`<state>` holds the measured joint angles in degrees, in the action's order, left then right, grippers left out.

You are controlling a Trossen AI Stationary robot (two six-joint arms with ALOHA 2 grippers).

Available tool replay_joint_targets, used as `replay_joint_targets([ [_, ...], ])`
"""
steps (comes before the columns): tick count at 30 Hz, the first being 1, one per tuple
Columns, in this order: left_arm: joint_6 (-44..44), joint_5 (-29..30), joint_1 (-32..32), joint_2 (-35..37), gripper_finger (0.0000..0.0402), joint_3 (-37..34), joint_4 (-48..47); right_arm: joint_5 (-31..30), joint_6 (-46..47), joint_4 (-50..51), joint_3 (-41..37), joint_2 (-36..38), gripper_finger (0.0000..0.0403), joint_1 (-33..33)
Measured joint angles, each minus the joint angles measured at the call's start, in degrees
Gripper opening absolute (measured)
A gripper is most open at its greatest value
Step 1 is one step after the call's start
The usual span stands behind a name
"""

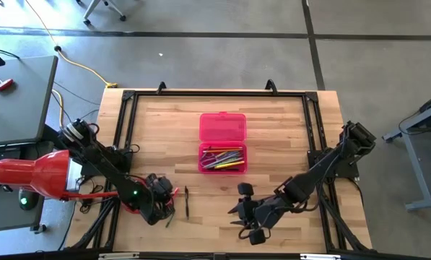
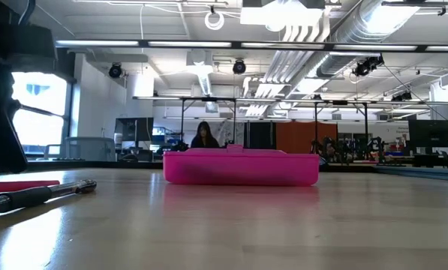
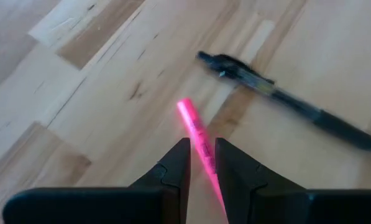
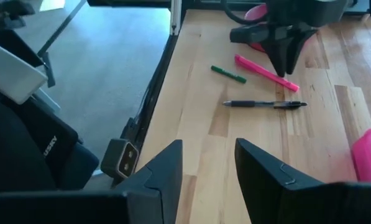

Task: Pick & place school supplies into a supply box
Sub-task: Put the pink pen into the pink supply box

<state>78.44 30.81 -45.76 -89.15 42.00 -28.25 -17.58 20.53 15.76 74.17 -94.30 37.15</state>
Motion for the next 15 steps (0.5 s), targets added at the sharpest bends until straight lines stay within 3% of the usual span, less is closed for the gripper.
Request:
replay_joint_targets([
  [15,-0.1,1.8,0.0,-5.2,0.0106,0.1,3.0,0.0,0.0,-0.7,0.0,0.0,0.0126,-1.2],
])
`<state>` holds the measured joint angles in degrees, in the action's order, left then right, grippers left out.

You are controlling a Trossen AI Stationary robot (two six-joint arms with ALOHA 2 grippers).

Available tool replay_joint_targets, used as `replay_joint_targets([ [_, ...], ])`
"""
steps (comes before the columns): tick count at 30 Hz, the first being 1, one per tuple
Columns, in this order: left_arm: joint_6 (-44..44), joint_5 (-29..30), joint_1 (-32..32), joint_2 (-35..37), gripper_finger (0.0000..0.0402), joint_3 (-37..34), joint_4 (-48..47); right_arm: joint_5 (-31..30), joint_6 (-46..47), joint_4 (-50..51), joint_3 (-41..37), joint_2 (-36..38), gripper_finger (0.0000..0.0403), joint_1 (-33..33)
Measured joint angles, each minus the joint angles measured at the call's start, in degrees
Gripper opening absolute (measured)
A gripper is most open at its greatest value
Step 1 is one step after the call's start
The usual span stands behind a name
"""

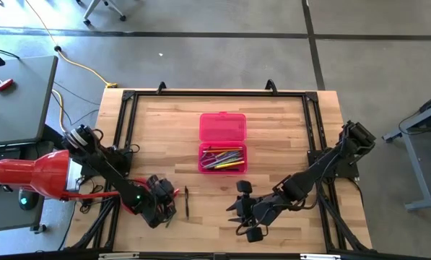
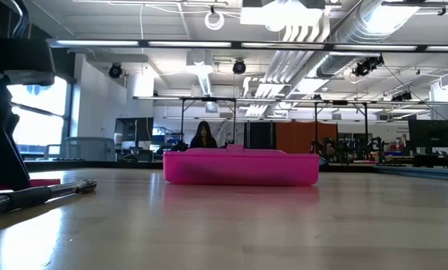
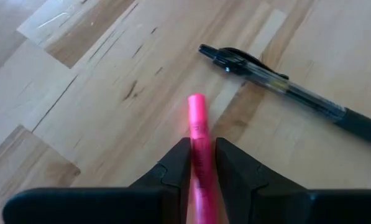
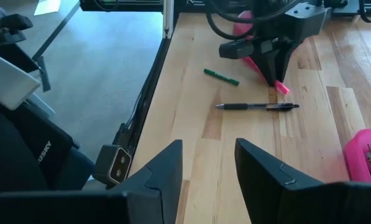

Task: Pick & place school supplies into a supply box
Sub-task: Put the pink pen into the pink supply box

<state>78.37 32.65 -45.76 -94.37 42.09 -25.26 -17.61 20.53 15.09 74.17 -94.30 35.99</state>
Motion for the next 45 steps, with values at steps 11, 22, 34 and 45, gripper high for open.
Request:
replay_joint_targets([
  [11,2.4,7.3,-0.1,-4.4,0.0046,0.1,1.1,0.0,0.0,0.0,0.0,0.0,0.0126,0.0],
  [22,1.9,16.0,6.1,-6.8,0.002,-0.1,2.4,0.0,0.0,0.0,0.0,0.0,0.0126,0.0],
  [34,-4.8,14.7,15.8,-6.7,0.0042,-0.1,3.3,0.2,0.0,0.0,0.0,0.0,0.0126,0.0],
  [45,-9.2,11.8,19.3,-6.7,0.0093,-0.2,6.5,0.2,0.0,0.0,0.0,0.0,0.0126,0.0],
])
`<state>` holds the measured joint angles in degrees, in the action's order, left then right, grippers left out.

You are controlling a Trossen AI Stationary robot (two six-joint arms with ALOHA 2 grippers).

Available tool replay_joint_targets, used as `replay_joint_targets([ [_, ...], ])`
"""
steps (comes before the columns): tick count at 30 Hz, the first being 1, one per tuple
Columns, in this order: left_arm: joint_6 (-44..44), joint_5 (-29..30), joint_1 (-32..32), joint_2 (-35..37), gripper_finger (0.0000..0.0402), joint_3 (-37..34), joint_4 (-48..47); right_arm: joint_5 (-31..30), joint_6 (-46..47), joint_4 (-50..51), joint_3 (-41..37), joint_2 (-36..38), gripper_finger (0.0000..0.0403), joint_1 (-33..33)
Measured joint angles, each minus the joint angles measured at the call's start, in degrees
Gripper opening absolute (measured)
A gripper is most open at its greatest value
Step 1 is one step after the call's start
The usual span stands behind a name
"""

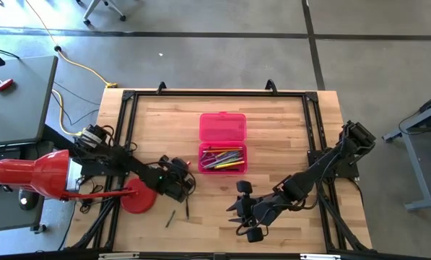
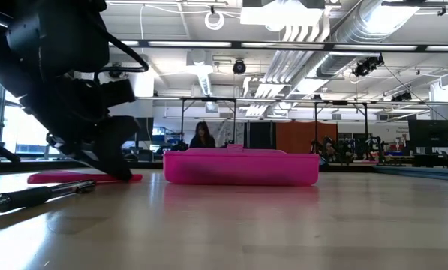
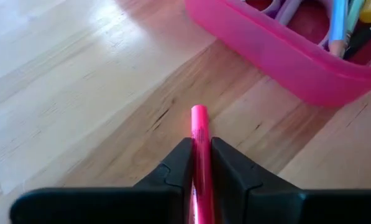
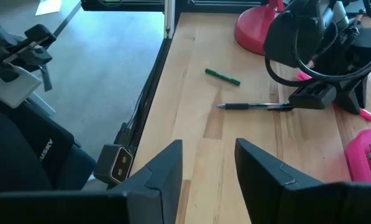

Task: Pick & place school supplies into a supply box
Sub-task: Put the pink pen into the pink supply box

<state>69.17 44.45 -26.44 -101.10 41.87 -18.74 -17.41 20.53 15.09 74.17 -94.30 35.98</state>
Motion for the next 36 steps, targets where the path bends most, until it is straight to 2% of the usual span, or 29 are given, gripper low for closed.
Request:
replay_joint_targets([
  [6,1.2,2.5,0.4,-0.2,0.0113,-1.0,2.0,0.0,0.0,0.0,0.0,0.0,0.0126,0.0],
  [15,2.5,5.5,0.3,-2.2,0.0107,-11.5,21.8,0.0,0.0,0.0,0.0,0.0,0.0126,0.0],
  [18,2.1,6.6,0.3,-2.4,0.0101,-13.5,25.8,-0.1,0.0,0.0,0.0,0.0,0.0126,0.0],
  [23,-1.7,7.2,0.4,-2.8,0.0081,-14.0,26.9,-0.1,0.0,0.0,0.0,0.0,0.0126,0.0],
  [28,-3.2,7.4,0.5,-2.9,0.0044,-14.0,26.7,-0.2,0.0,0.0,0.0,0.0,0.0126,0.0],
  [36,-5.5,8.5,0.6,-2.1,0.0042,-14.0,29.7,-0.2,0.0,0.0,0.0,0.0,0.0126,0.0],
])
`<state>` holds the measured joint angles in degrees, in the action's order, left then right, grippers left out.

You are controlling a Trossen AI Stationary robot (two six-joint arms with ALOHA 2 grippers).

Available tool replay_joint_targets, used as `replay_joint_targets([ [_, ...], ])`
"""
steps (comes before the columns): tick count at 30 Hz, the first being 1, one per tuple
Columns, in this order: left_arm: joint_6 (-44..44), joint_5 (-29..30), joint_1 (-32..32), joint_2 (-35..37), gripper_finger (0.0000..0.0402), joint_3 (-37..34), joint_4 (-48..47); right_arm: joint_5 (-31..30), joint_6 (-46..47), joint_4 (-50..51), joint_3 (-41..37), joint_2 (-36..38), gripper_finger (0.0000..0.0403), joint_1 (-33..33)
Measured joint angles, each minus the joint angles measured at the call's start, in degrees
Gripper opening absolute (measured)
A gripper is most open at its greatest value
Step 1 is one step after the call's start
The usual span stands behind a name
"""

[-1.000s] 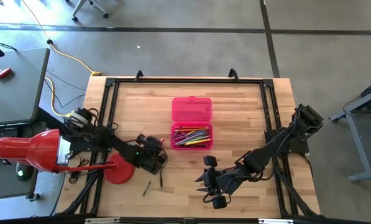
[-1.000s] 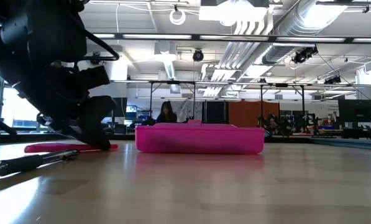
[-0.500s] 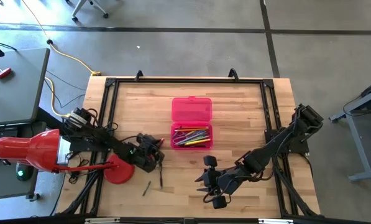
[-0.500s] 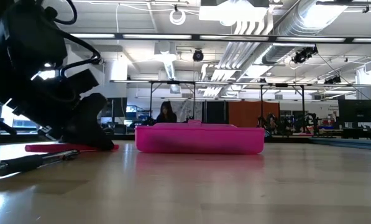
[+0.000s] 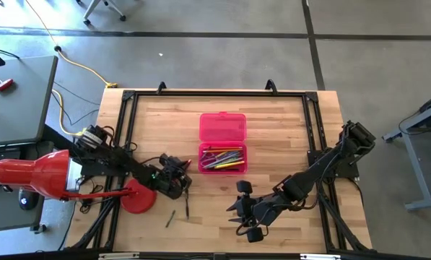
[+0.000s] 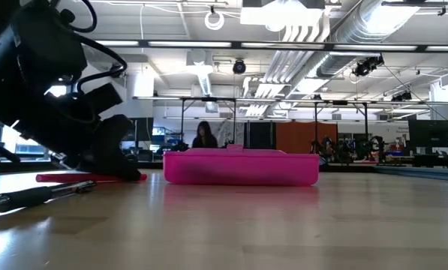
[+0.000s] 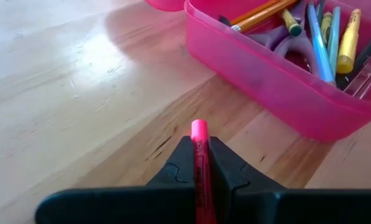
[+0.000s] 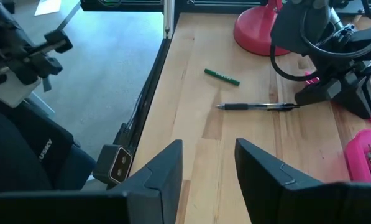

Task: Pick & place school supplies into a supply box
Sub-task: Put the pink pen into the pink supply box

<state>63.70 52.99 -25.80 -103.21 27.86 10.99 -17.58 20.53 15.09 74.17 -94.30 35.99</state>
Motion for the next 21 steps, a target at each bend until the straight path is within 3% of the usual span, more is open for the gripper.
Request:
replay_joint_targets([
  [13,-19.0,3.8,0.5,17.7,0.0037,4.7,-3.9,0.0,0.0,-0.2,0.0,0.0,0.0126,0.0],
  [17,-27.0,-7.8,4.7,18.4,0.0037,8.7,-2.8,0.0,0.0,-0.3,0.0,0.0,0.0126,0.0],
  [21,-35.3,-14.8,9.5,14.6,0.0037,11.9,3.2,0.2,0.0,-0.6,0.0,0.0,0.0126,0.0],
])
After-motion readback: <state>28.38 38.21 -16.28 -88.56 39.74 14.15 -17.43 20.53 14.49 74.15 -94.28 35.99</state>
